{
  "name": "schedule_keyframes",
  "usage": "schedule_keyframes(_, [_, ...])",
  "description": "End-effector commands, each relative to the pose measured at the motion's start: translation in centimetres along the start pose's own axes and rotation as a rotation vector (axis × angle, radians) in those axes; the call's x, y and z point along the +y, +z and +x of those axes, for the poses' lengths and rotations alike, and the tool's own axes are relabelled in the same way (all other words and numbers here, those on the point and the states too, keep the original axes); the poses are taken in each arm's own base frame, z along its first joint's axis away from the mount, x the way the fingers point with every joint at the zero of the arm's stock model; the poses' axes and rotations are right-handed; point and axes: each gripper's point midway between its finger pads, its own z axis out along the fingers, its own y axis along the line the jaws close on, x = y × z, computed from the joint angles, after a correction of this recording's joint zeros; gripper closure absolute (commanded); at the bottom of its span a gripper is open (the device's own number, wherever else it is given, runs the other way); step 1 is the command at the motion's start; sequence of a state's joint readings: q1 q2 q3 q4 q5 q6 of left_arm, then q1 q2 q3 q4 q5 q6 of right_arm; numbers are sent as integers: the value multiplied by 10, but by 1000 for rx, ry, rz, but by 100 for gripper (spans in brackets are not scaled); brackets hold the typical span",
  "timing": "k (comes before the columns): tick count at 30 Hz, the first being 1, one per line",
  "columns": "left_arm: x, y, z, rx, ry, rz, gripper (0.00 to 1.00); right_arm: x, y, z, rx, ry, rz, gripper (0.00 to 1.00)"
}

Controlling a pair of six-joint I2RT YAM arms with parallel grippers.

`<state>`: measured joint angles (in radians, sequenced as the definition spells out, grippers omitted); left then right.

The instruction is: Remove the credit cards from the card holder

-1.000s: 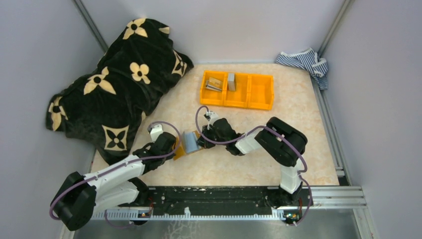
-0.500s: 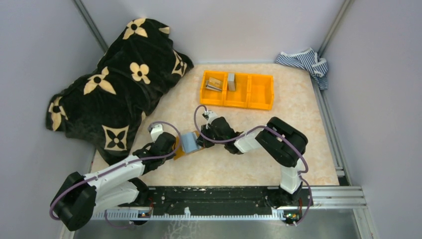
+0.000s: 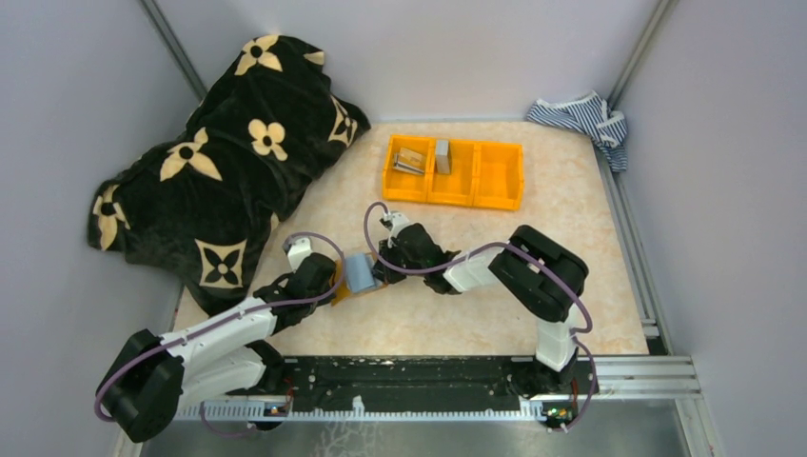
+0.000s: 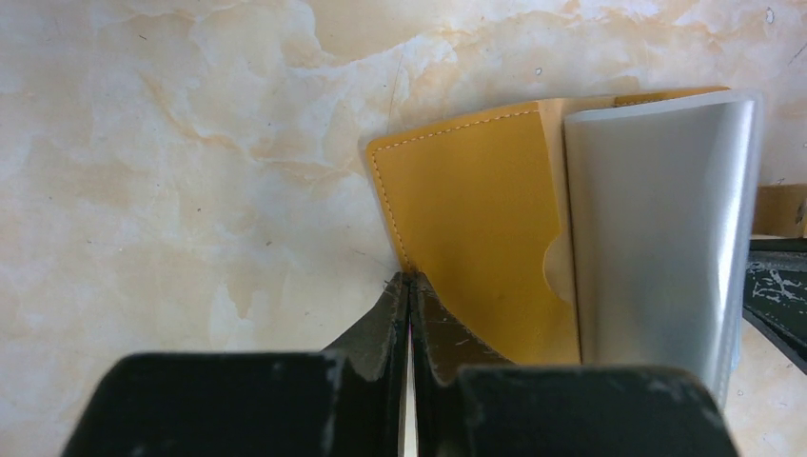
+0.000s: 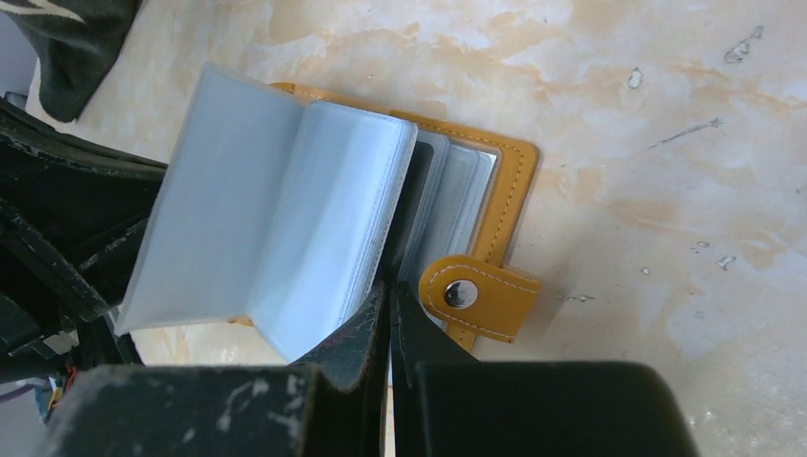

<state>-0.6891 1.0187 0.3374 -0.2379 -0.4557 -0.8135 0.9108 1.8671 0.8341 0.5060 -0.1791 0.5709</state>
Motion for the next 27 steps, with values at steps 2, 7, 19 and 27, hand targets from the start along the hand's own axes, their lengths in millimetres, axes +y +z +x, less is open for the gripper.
schedule_keyframes(2, [5, -1, 32, 120, 30, 26, 92, 72, -10, -43, -103, -61, -185, 100])
schedule_keyframes(7, [4, -1, 32, 119, 34, 30, 92, 76, -15, -49, -117, -68, -187, 100])
schedule_keyframes(19, [3, -1, 33, 124, 44, 39, 91, 74, -17, -49, -118, -73, -170, 100])
schedule_keyframes(27, [-3, -3, 33, 143, 58, 59, 89, 59, -19, -41, -110, -77, -111, 100])
